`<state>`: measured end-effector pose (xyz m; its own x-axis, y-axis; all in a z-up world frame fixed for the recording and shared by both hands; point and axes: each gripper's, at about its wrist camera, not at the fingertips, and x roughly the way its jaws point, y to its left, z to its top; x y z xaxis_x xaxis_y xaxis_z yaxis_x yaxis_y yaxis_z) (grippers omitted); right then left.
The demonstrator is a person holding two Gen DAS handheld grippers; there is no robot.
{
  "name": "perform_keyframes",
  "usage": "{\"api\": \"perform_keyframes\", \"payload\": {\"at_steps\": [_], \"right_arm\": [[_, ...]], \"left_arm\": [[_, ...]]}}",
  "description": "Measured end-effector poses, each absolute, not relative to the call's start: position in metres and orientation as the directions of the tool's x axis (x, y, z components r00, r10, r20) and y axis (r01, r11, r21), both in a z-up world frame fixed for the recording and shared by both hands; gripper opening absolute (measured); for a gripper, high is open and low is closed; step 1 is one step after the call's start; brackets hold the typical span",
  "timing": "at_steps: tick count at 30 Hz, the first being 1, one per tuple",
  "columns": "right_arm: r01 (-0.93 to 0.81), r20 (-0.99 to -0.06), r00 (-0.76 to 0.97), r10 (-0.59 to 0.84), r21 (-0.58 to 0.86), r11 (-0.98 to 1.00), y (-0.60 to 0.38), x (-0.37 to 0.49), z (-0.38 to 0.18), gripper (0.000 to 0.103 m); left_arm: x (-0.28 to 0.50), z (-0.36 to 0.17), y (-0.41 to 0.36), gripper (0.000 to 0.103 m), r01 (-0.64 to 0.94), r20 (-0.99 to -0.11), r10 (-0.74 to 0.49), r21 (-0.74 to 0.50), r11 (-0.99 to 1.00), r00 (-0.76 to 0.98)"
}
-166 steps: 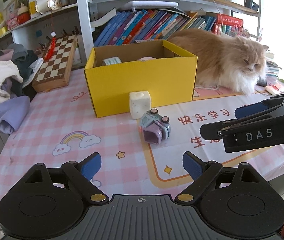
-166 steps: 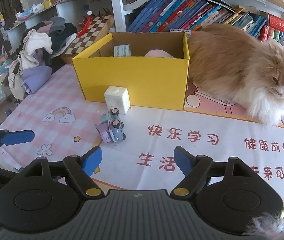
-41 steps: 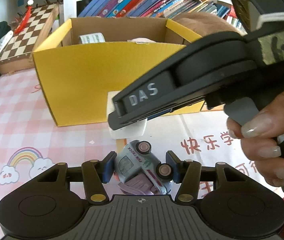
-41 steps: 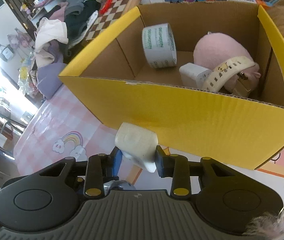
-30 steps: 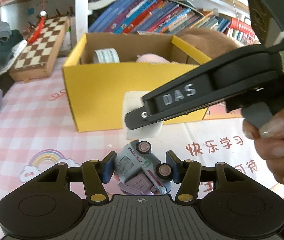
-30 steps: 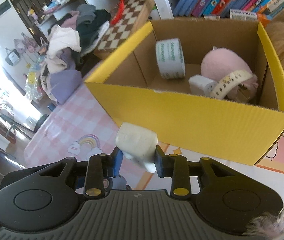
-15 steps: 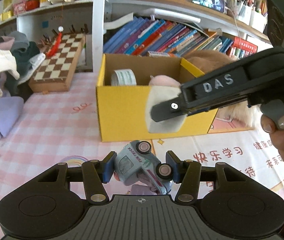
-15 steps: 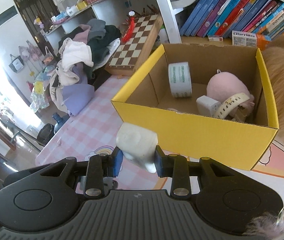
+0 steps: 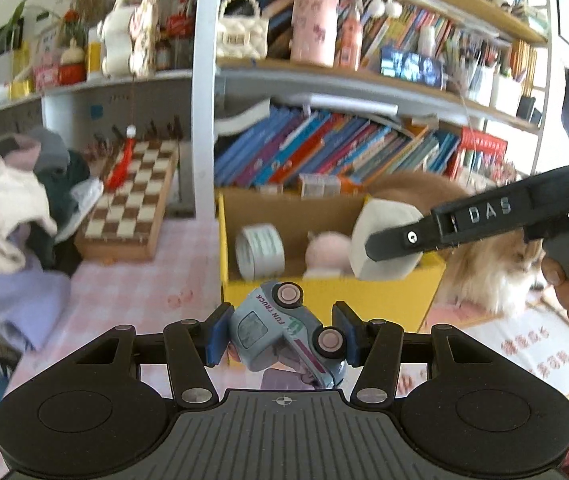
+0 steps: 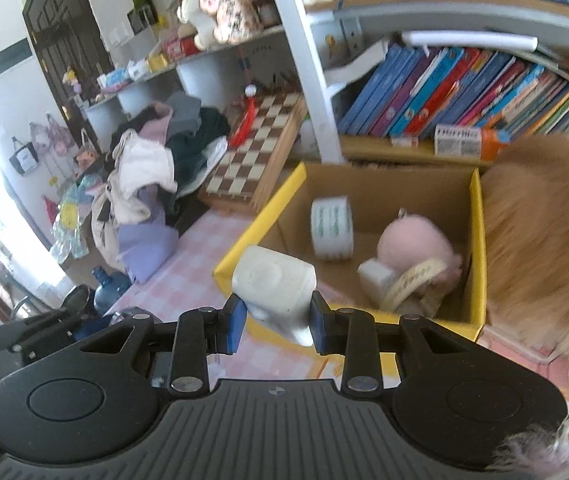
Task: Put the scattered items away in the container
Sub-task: 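Lift and carry the cube and toy car with both grippers over the box, then lower both grippers into the box and open them to release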
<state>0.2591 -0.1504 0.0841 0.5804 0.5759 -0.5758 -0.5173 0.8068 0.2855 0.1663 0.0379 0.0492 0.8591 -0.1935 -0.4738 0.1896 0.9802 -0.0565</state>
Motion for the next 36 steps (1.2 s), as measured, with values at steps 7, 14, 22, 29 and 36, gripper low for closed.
{"api": "perform_keyframes", "payload": {"at_steps": [7, 14, 22, 29, 36], "right_arm": [[-0.505, -0.538, 0.641, 0.548, 0.242, 0.828, -0.168, 0.277, 0.104, 0.031], [-0.495, -0.542, 0.672, 0.505, 0.18, 0.85, -0.179, 0.307, 0.108, 0.031], [-0.511, -0.587, 0.648, 0.485, 0.137, 0.849, -0.175, 0.347, 0.094, 0.031], [-0.524, -0.643, 0.6, 0.476, 0.134, 0.841, -0.154, 0.401, 0.076, 0.031], [-0.552, -0.716, 0.524, 0.462, 0.128, 0.824, -0.119, 0.446, 0.049, 0.031]], "left_arm": [[0.193, 0.079, 0.034, 0.053, 0.205, -0.408, -0.201, -0.034, 0.978, 0.891], [0.228, 0.093, 0.022, 0.053, 0.221, -0.379, -0.197, 0.019, 0.975, 0.904], [0.28, 0.076, 0.006, 0.053, 0.22, -0.458, -0.183, 0.029, 0.975, 0.87], [0.322, 0.047, -0.011, 0.053, 0.228, -0.547, -0.152, 0.073, 0.971, 0.823], [0.356, 0.024, -0.021, 0.053, 0.229, -0.625, -0.12, 0.097, 0.969, 0.771]]}}
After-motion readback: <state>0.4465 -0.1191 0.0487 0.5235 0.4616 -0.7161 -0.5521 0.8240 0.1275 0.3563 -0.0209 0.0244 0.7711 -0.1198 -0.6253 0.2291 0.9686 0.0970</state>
